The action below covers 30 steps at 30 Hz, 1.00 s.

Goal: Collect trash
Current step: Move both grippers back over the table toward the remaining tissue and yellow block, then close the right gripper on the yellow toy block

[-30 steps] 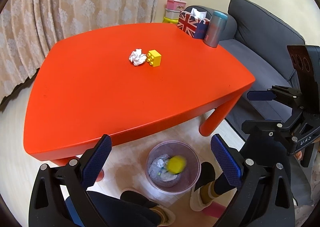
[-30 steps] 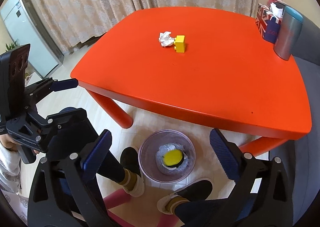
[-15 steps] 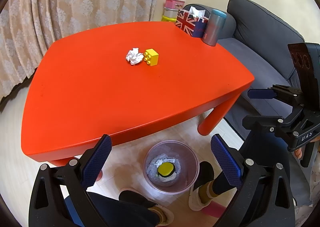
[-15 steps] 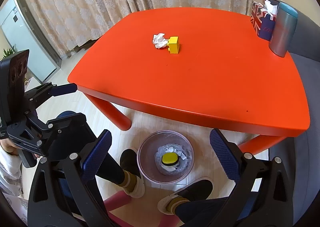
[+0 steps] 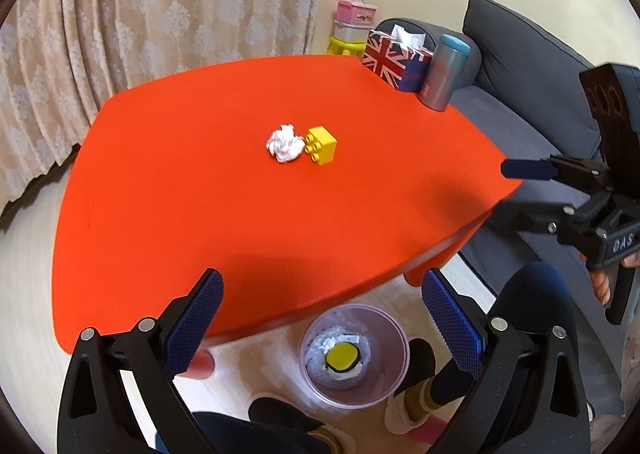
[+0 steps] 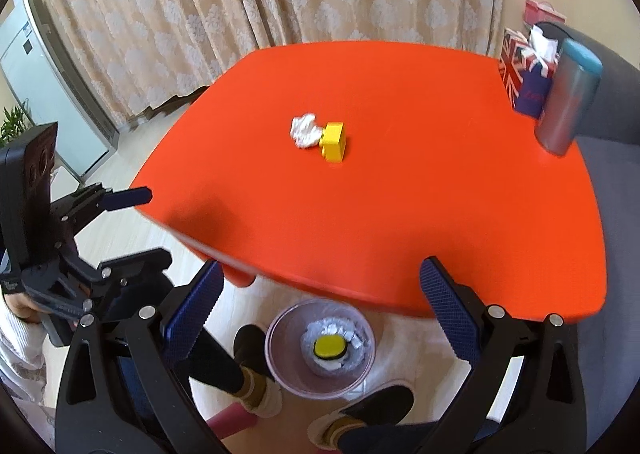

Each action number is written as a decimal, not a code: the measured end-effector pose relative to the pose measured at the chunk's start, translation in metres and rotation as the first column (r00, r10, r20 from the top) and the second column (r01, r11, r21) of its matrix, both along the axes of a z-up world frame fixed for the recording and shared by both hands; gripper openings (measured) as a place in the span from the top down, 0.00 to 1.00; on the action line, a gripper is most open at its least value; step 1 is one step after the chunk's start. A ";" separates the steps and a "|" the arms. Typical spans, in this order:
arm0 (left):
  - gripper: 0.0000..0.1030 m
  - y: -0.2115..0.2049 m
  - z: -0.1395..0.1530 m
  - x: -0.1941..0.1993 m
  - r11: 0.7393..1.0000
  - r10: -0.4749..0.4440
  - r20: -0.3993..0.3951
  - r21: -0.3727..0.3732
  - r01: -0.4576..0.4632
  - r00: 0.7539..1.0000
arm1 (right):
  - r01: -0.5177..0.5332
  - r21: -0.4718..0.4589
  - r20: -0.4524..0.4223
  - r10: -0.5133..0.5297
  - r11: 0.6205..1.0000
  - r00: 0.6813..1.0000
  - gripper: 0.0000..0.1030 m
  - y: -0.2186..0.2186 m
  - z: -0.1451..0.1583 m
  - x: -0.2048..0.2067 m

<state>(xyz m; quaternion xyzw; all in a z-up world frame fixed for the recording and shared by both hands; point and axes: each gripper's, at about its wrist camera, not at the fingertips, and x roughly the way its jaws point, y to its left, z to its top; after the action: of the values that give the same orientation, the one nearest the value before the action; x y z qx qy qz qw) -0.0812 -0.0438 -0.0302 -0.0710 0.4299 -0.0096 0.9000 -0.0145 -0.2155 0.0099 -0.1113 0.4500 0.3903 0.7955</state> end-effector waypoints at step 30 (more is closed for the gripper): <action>0.07 0.048 -0.001 0.063 0.998 0.056 -0.014 0.014 -0.055 0.998 | -0.089 -0.146 -0.024 0.087 0.985 0.996 0.06 0.122 -0.058 0.124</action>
<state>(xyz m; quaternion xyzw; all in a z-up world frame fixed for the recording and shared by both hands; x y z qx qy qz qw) -0.0180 0.0038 -0.0311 -0.0767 0.4343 0.0190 0.8973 0.1092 -0.0940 -0.0484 -0.1861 0.4792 0.3918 0.7631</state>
